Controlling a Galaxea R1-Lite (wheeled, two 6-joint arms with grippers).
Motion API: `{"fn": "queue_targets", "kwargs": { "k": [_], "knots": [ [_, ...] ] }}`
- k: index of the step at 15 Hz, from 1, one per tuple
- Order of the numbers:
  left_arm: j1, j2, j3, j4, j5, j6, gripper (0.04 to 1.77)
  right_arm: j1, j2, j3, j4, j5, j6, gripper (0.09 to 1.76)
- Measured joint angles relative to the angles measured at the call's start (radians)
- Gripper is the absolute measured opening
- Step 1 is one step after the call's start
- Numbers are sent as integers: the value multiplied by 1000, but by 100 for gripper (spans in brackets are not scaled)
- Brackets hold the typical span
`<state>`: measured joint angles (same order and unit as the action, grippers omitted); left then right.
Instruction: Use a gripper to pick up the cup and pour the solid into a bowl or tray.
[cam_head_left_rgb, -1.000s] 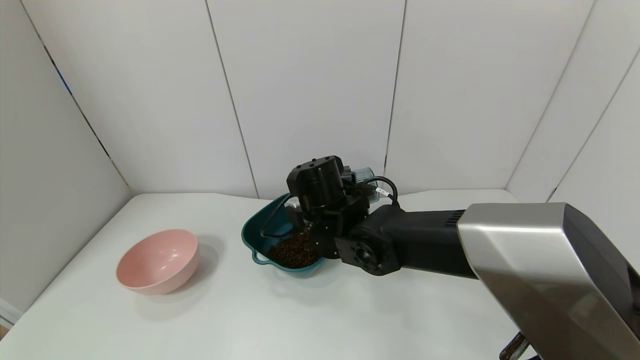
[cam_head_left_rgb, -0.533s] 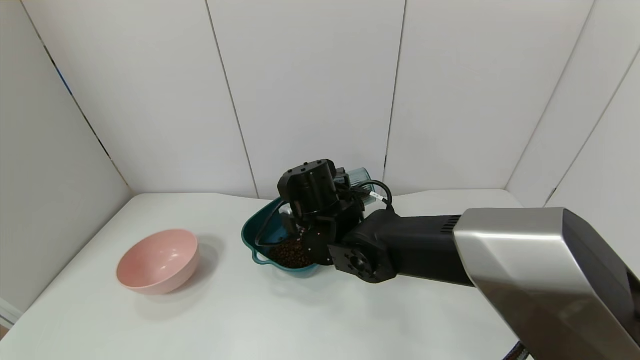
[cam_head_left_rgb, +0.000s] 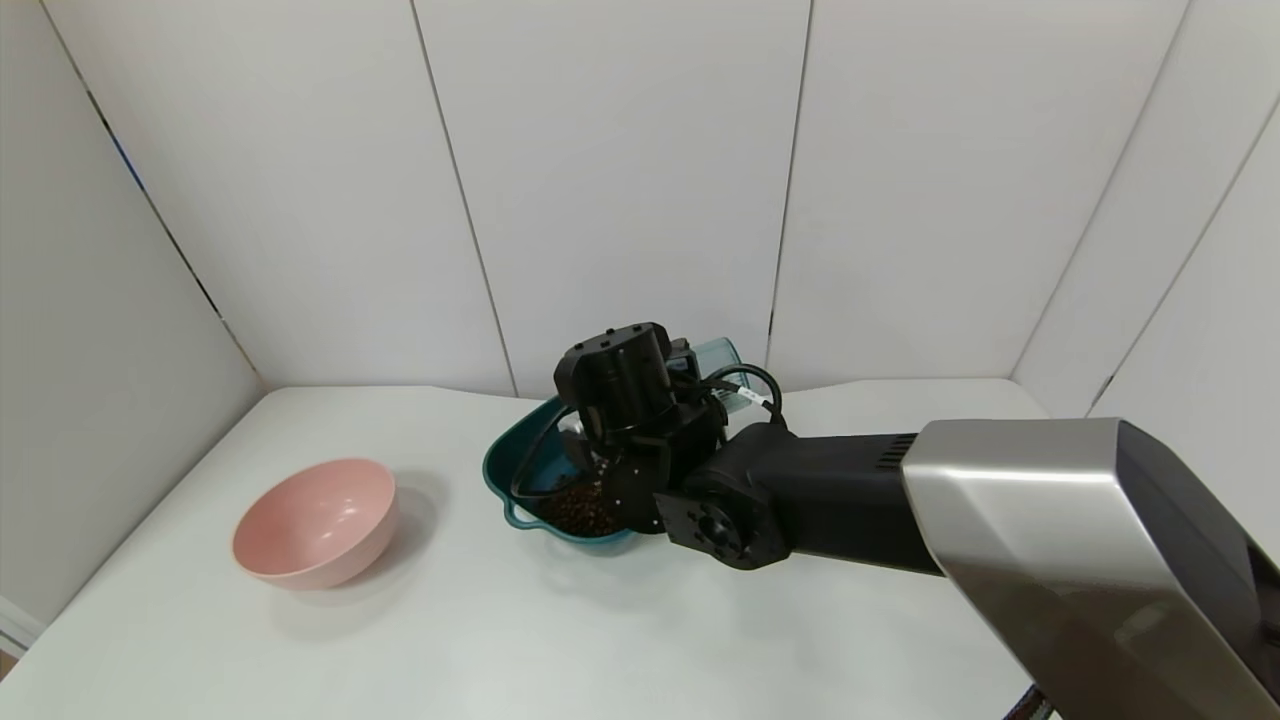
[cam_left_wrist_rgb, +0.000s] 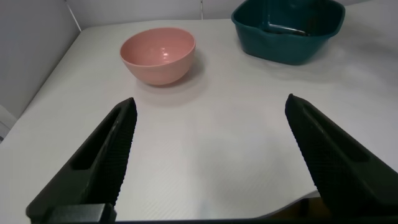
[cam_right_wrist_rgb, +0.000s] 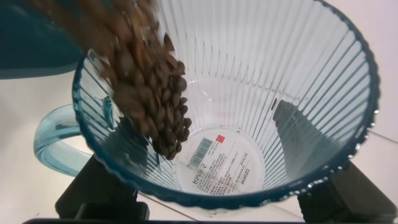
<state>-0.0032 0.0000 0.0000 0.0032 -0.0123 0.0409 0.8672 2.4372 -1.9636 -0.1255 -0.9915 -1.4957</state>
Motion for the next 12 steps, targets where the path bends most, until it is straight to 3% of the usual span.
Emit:
{"fn": "queue_targets", "kwargs": {
  "k": [12],
  "knots": [
    [0, 0, 0, 0, 0, 0, 172, 0, -9, 3, 14, 21, 123, 137]
  ]
}}
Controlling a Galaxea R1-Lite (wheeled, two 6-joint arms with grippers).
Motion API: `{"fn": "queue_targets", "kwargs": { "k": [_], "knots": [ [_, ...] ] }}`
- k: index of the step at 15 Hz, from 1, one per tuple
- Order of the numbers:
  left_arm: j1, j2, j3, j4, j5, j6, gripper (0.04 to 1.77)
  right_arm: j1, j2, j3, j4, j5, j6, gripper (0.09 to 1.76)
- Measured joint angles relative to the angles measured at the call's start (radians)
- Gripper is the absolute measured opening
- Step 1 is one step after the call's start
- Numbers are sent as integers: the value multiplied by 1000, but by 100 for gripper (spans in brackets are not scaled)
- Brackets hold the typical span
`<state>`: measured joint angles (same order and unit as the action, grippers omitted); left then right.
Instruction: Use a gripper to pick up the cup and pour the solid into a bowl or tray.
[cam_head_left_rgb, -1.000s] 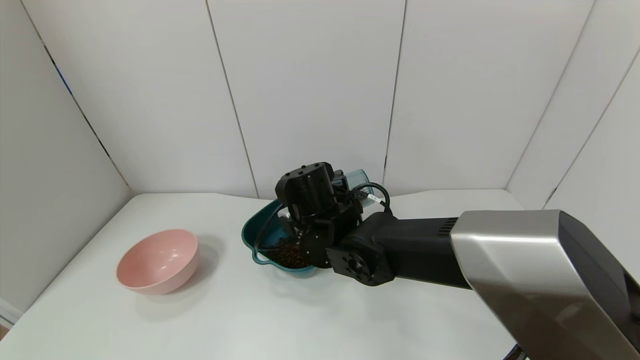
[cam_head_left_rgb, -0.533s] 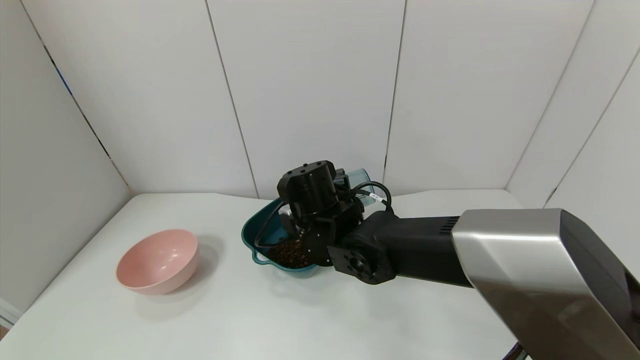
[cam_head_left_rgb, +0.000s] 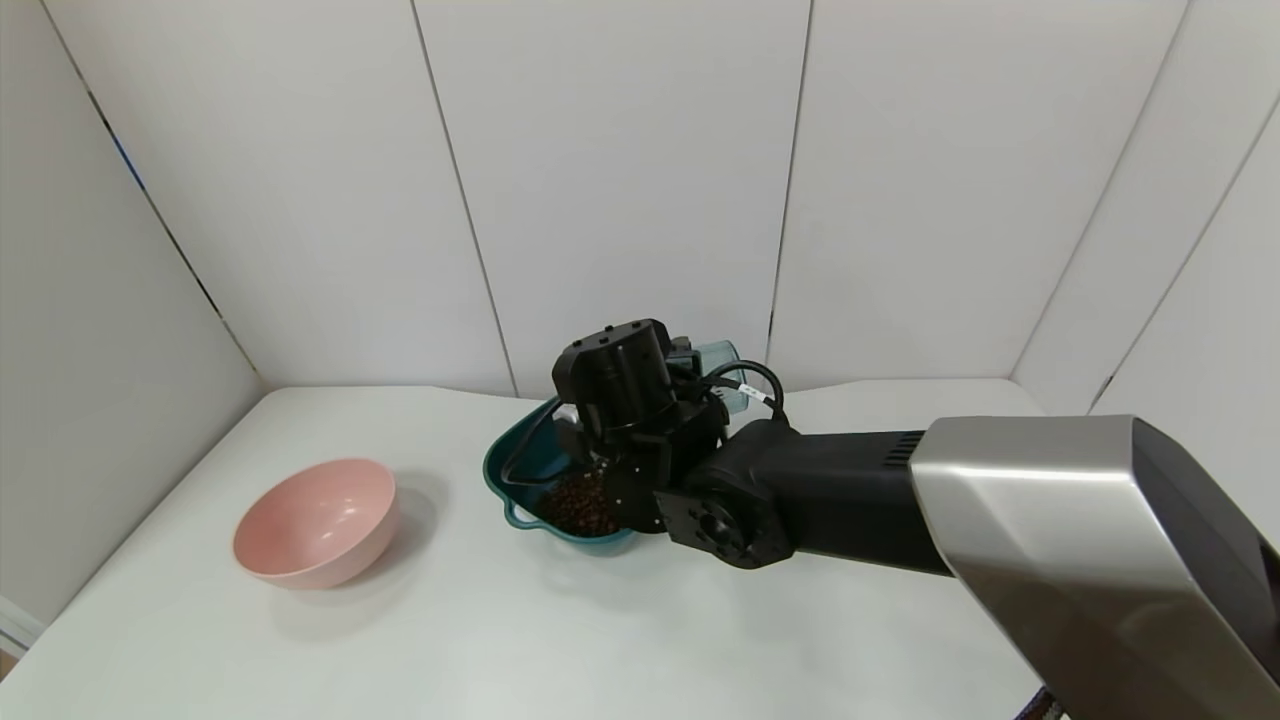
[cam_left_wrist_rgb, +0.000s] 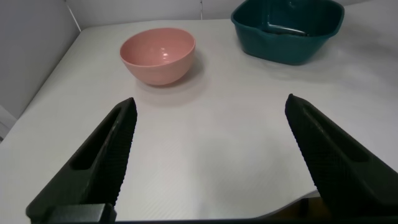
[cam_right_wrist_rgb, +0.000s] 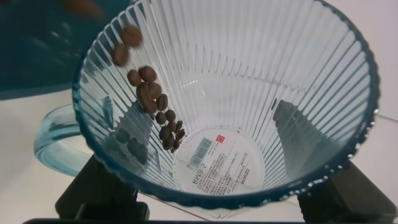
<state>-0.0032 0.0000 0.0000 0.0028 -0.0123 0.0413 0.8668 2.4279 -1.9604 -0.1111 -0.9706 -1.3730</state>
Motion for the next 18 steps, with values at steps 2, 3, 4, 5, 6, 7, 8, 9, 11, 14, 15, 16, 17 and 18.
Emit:
{"fn": "queue_targets", "kwargs": {
  "k": [2, 3, 4, 5, 6, 7, 8, 9, 11, 14, 15, 16, 17, 18],
  "knots": [
    [0, 0, 0, 0, 0, 0, 172, -3, -1, 10, 1, 21, 40, 137],
    [0, 0, 0, 0, 0, 0, 172, -3, -2, 14, 1, 33, 62, 137],
    [0, 0, 0, 0, 0, 0, 172, -4, -3, 20, 6, 40, 88, 137],
    [0, 0, 0, 0, 0, 0, 172, -6, -5, 24, 25, 51, 127, 137],
    [0, 0, 0, 0, 0, 0, 172, -7, -7, 26, 59, 71, 174, 137],
    [0, 0, 0, 0, 0, 0, 172, -8, -11, 27, 104, 93, 229, 137],
    [0, 0, 0, 0, 0, 0, 172, -7, -16, 26, 160, 116, 301, 137],
    [0, 0, 0, 0, 0, 0, 172, -7, -23, 25, 213, 141, 367, 137],
    [0, 0, 0, 0, 0, 0, 172, -12, -42, 21, 291, 197, 475, 137],
    [0, 0, 0, 0, 0, 0, 172, -30, -81, 23, 338, 267, 592, 137],
    [0, 0, 0, 0, 0, 0, 172, -37, -93, 26, 360, 292, 644, 137],
    [0, 0, 0, 0, 0, 0, 172, -42, -105, 29, 381, 320, 704, 137],
    [0, 0, 0, 0, 0, 0, 172, -45, -120, 36, 407, 354, 772, 137],
    [0, 0, 0, 0, 0, 0, 172, -49, -137, 50, 428, 392, 835, 137]
  ]
}}
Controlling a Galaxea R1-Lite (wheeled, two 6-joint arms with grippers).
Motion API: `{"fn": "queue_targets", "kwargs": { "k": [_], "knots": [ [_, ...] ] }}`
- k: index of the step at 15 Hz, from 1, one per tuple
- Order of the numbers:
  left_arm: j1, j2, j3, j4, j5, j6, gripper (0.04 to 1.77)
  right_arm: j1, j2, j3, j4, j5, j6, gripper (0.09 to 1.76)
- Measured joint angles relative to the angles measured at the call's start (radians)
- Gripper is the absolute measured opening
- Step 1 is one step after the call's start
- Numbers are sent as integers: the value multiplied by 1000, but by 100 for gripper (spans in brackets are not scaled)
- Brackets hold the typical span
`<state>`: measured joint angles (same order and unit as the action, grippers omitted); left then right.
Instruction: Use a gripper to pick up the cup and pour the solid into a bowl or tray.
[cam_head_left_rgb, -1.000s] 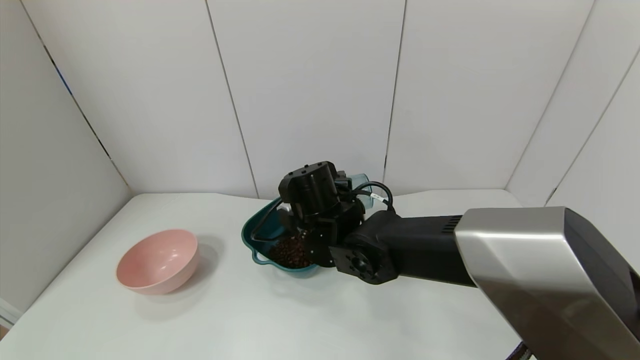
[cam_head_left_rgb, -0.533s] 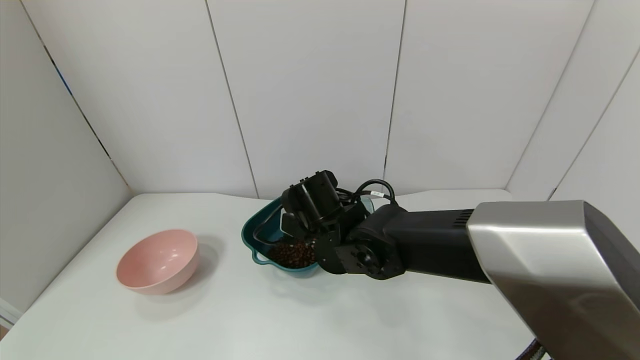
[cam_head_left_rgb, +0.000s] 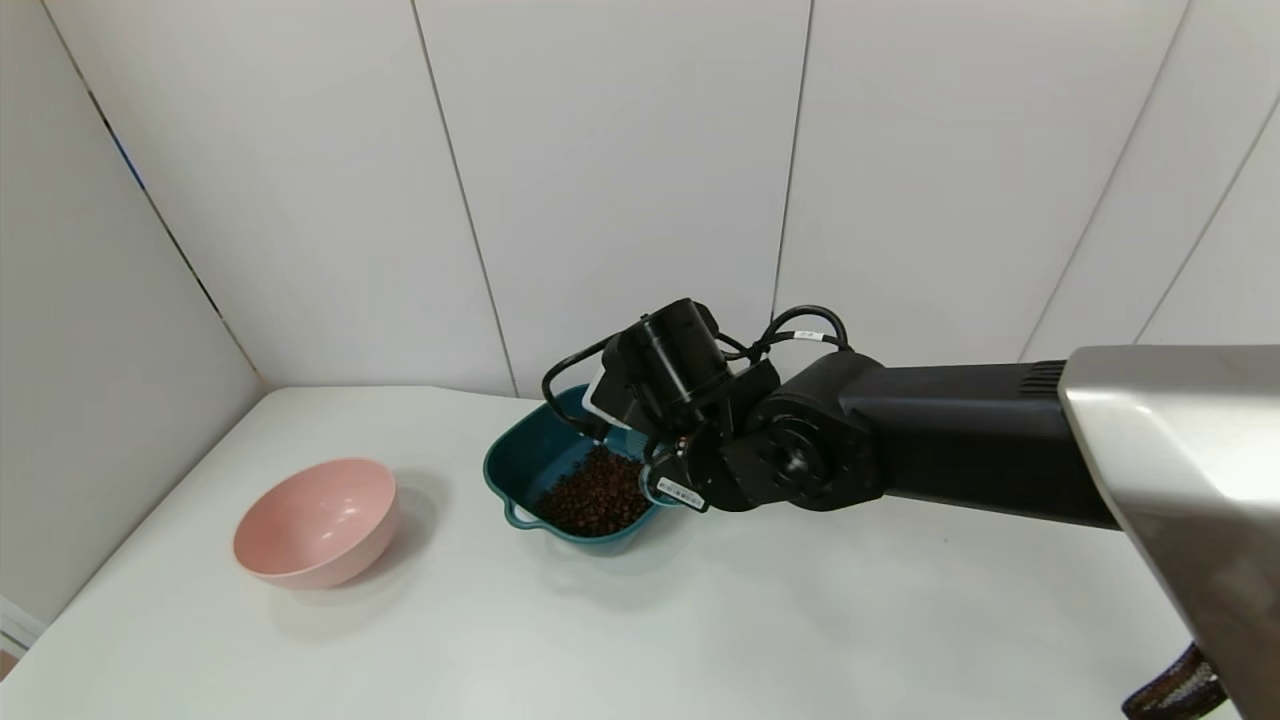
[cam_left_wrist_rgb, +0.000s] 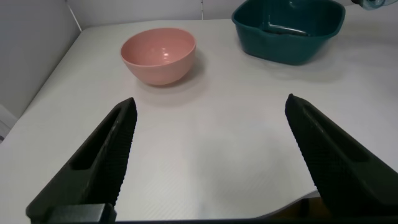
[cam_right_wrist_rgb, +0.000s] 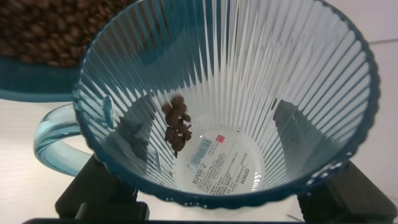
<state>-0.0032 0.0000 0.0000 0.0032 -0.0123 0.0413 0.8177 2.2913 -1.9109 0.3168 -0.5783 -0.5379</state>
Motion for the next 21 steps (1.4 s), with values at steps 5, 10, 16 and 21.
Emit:
{"fn": "queue_targets", "kwargs": {
  "k": [5, 10, 16, 21],
  "knots": [
    [0, 0, 0, 0, 0, 0, 172, -30, -108, 134, 4, 137, 337, 137],
    [0, 0, 0, 0, 0, 0, 172, -74, -231, 348, -263, 163, 466, 137],
    [0, 0, 0, 0, 0, 0, 172, -164, -328, 650, -678, 182, 510, 137],
    [0, 0, 0, 0, 0, 0, 172, -210, -313, 696, -760, 176, 590, 137]
  ]
}}
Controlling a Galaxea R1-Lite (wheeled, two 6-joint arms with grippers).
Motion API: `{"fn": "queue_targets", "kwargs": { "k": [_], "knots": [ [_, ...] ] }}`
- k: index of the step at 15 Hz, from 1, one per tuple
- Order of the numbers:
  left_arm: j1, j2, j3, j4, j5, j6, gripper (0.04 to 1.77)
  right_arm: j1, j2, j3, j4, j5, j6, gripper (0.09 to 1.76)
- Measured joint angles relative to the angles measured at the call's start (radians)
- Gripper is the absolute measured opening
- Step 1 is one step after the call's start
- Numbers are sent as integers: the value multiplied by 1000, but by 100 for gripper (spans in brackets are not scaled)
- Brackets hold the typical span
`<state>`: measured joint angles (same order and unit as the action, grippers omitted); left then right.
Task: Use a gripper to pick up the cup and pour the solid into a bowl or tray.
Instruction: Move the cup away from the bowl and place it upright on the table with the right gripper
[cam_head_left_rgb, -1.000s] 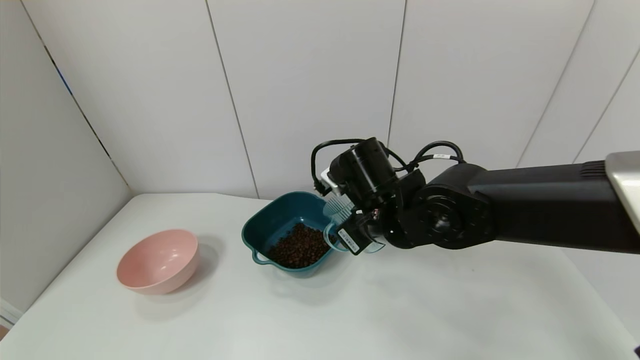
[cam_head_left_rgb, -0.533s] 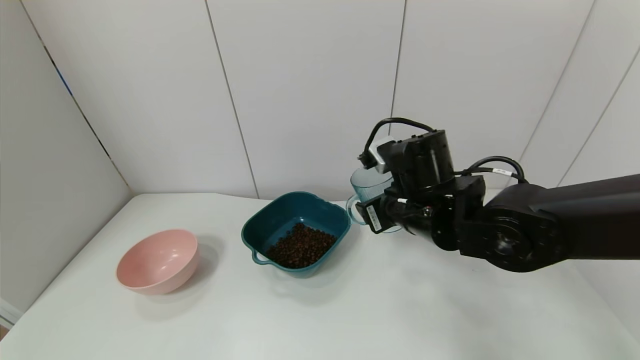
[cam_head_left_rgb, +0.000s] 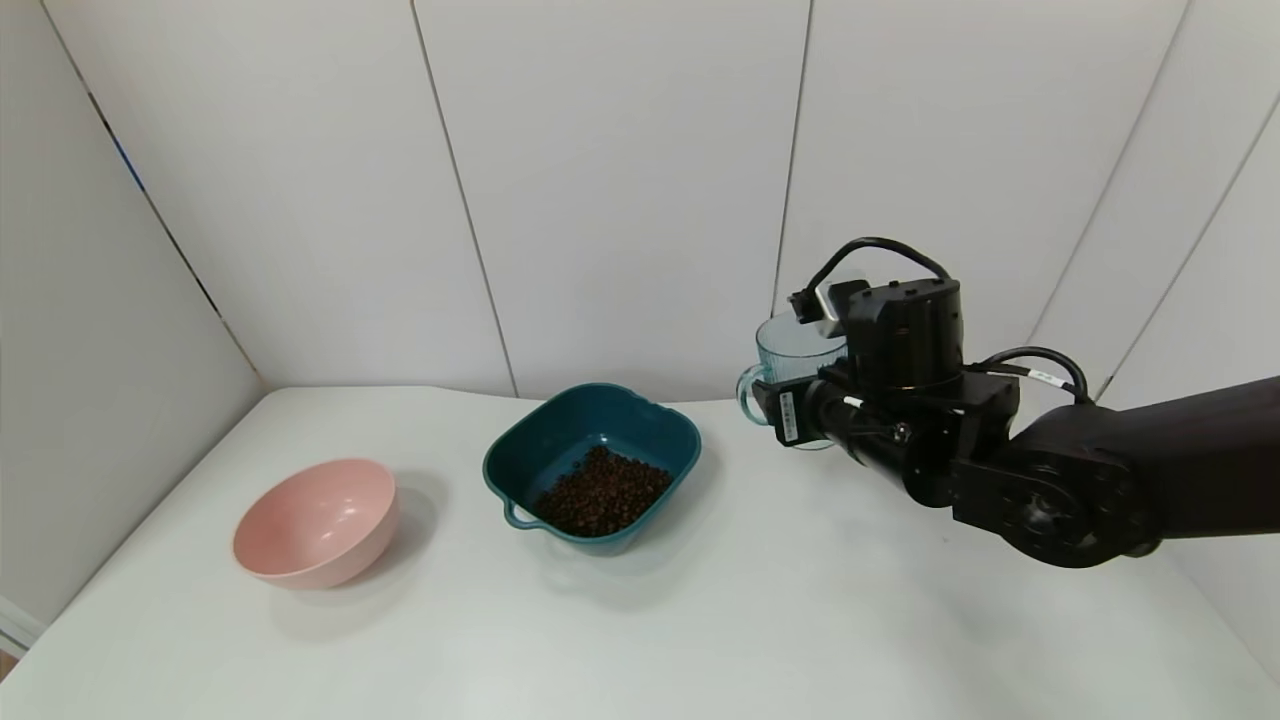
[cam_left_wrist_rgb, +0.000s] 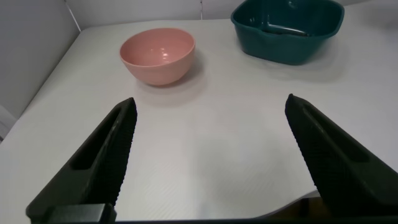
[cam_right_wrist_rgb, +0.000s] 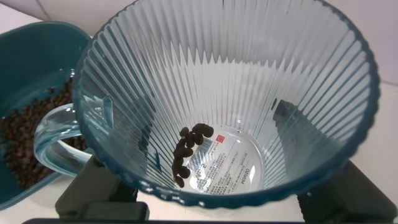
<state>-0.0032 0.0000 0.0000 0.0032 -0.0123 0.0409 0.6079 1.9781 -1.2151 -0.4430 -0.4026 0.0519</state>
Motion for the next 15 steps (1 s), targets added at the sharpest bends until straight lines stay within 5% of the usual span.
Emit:
{"fn": "queue_targets", "kwargs": {
  "k": [15],
  "knots": [
    [0, 0, 0, 0, 0, 0, 172, -97, 247, 128, -436, -36, 51, 137]
  ]
}}
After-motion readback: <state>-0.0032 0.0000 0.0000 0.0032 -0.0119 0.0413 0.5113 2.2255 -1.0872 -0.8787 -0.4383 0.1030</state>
